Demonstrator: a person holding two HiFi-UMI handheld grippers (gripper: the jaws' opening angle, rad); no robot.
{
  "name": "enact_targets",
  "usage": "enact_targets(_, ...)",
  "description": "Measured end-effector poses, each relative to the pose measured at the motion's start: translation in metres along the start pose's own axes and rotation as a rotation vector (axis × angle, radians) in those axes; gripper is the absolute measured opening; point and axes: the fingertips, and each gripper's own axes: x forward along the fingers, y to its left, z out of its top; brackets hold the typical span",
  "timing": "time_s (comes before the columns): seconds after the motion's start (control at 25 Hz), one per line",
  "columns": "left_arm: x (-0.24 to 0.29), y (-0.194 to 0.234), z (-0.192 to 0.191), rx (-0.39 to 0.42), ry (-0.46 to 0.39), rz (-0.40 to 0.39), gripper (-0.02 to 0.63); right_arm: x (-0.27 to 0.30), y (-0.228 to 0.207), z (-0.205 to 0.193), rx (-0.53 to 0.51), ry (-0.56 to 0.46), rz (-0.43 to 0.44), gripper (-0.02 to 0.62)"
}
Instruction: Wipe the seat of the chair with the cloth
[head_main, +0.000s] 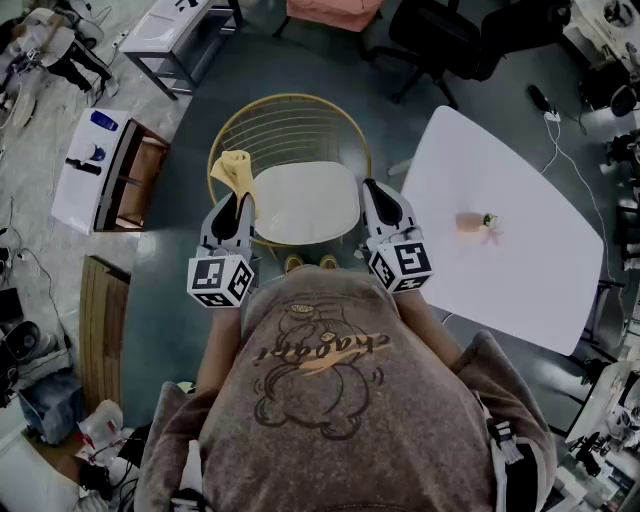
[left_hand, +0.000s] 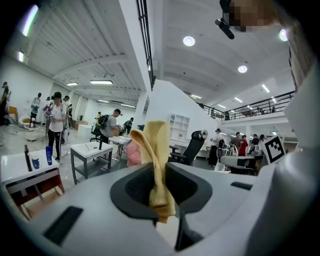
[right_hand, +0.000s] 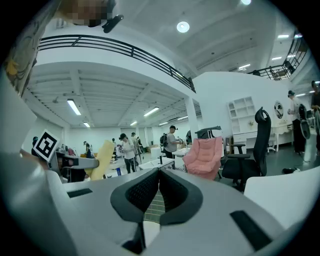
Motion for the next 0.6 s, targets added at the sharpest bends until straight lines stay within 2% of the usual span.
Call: enact_targets(0.6, 0.0013, 0.0005, -0.0063, -0.010, 0.014, -0.006, 0.075, 0.0014, -0.0002, -0.0050, 0.006, 0.009, -0.009, 0.028)
